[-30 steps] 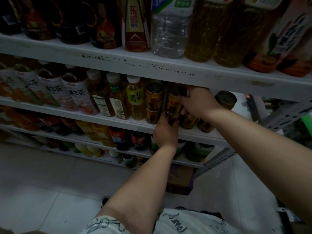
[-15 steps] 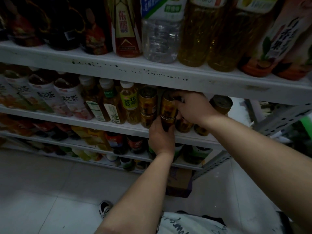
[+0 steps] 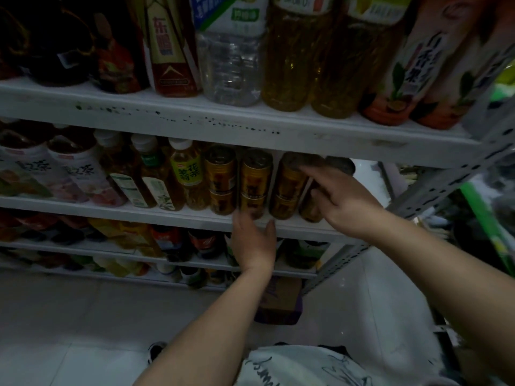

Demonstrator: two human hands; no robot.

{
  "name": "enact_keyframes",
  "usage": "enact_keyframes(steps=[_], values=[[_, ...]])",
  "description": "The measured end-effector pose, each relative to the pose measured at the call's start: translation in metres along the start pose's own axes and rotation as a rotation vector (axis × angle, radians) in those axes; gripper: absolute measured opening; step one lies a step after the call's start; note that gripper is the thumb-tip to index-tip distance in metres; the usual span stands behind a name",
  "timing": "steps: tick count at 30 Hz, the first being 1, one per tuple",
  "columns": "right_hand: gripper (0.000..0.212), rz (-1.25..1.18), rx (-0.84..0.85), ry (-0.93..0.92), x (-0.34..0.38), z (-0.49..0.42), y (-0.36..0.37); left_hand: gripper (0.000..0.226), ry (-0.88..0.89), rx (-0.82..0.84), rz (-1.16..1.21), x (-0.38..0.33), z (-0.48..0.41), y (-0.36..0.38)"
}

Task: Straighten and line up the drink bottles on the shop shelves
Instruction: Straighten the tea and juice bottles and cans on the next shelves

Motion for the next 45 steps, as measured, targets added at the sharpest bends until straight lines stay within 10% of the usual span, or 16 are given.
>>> enact_keyframes(steps=[24,45], values=[[0.046,-0.132,0.099,0.296,-0.016,-0.044,-0.006,0.079,-0.145,0.150,-0.089,-0.055,0.009,0.048],[0.038,-0.125,0.012,0.231,-0.010,-0.029,-0.008,0.057,0.032,0.194,-0.188,-0.032,0.007,0.030]])
Point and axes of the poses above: each hand's wrist, its own z-axis away from the middle knuckle, its own y-axis out of the palm, x = y × z, the point moved 5 cm from there along -z, towards the middle knuckle, and after that the axes turned 2 degrees about x, right-handed, at the moved point
